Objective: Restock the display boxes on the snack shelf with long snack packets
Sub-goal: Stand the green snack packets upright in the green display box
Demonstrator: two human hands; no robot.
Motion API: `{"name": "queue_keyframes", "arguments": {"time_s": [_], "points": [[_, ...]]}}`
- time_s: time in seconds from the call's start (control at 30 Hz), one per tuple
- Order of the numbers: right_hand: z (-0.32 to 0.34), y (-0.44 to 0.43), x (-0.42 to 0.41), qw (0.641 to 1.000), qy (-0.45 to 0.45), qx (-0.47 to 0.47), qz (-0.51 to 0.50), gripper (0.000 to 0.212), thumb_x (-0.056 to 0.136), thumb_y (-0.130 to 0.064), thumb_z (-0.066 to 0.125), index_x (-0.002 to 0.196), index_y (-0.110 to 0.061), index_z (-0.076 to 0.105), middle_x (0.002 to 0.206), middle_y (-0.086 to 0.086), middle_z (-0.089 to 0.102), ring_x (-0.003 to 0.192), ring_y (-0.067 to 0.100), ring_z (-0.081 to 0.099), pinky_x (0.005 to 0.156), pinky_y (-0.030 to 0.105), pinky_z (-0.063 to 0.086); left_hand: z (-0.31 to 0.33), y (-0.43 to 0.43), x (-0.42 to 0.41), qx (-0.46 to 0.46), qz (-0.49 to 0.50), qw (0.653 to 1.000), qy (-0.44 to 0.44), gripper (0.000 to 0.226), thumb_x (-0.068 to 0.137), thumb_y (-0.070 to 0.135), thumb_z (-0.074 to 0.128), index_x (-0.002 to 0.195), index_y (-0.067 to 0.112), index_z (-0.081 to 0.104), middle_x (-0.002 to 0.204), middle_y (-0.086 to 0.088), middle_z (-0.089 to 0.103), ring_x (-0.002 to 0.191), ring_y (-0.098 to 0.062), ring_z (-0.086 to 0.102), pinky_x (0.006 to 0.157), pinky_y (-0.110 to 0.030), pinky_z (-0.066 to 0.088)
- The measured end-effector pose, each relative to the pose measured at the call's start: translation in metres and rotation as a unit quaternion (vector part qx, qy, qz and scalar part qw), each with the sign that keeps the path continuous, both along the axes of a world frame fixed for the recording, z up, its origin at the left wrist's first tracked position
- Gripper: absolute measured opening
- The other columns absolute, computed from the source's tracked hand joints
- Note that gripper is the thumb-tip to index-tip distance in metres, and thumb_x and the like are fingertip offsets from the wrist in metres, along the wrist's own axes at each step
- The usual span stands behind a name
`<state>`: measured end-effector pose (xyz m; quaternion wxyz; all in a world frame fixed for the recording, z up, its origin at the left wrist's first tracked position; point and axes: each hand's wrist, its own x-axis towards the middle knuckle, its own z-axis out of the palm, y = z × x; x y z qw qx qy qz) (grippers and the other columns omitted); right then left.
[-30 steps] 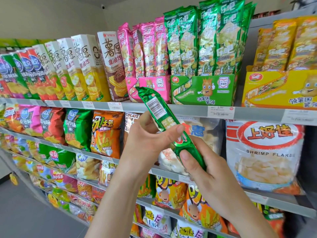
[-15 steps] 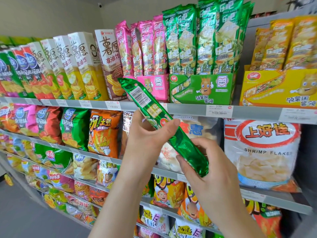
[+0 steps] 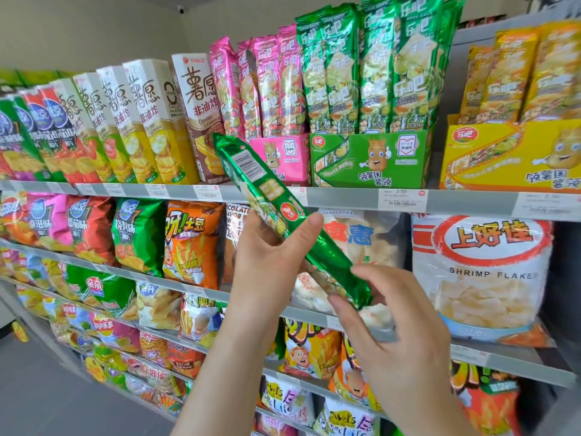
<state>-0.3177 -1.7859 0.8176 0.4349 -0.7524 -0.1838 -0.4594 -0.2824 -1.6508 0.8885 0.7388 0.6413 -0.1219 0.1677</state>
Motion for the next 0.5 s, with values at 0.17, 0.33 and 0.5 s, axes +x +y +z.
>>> {"name": "queue_keyframes", "arguments": {"time_s": [0.17, 0.33, 0.5], "points": [[0.012, -0.002, -0.004, 0.938, 0.132, 0.255, 0.196, 0.018, 0.082, -0.032, 0.075, 0.1, -0.033, 0.073, 0.092, -0.009, 0.076, 0.084, 0.006, 0.072, 0.069, 0.014, 0.054, -0.009, -0.003, 0.001, -0.014, -0.089, 0.996, 0.014, 0.045, 0.075, 0.045, 0.072, 0.105, 0.011, 0.067, 0.103, -0.009, 0.074, 0.099, -0.025, 0.071, 0.083, -0.037, 0.055], [0.015, -0.011, -0.001, 0.905, 0.2, 0.295, 0.233, 0.03, 0.081, -0.047, 0.072, 0.107, -0.031, 0.073, 0.095, -0.004, 0.077, 0.092, 0.011, 0.073, 0.072, 0.018, 0.056, -0.012, -0.005, -0.001, -0.045, -0.167, 0.985, 0.018, 0.043, 0.081, 0.048, 0.073, 0.109, 0.015, 0.07, 0.109, -0.007, 0.072, 0.106, -0.023, 0.068, 0.086, -0.029, 0.054], [0.014, -0.013, 0.001, 0.857, 0.256, 0.322, 0.312, 0.04, 0.08, -0.053, 0.071, 0.106, -0.023, 0.075, 0.104, 0.004, 0.076, 0.098, 0.023, 0.072, 0.076, 0.035, 0.059, -0.008, -0.006, -0.004, -0.08, -0.216, 0.973, -0.02, 0.088, 0.065, 0.05, 0.084, 0.122, -0.009, 0.052, 0.112, -0.017, 0.064, 0.109, -0.032, 0.059, 0.1, -0.049, 0.047]]}}
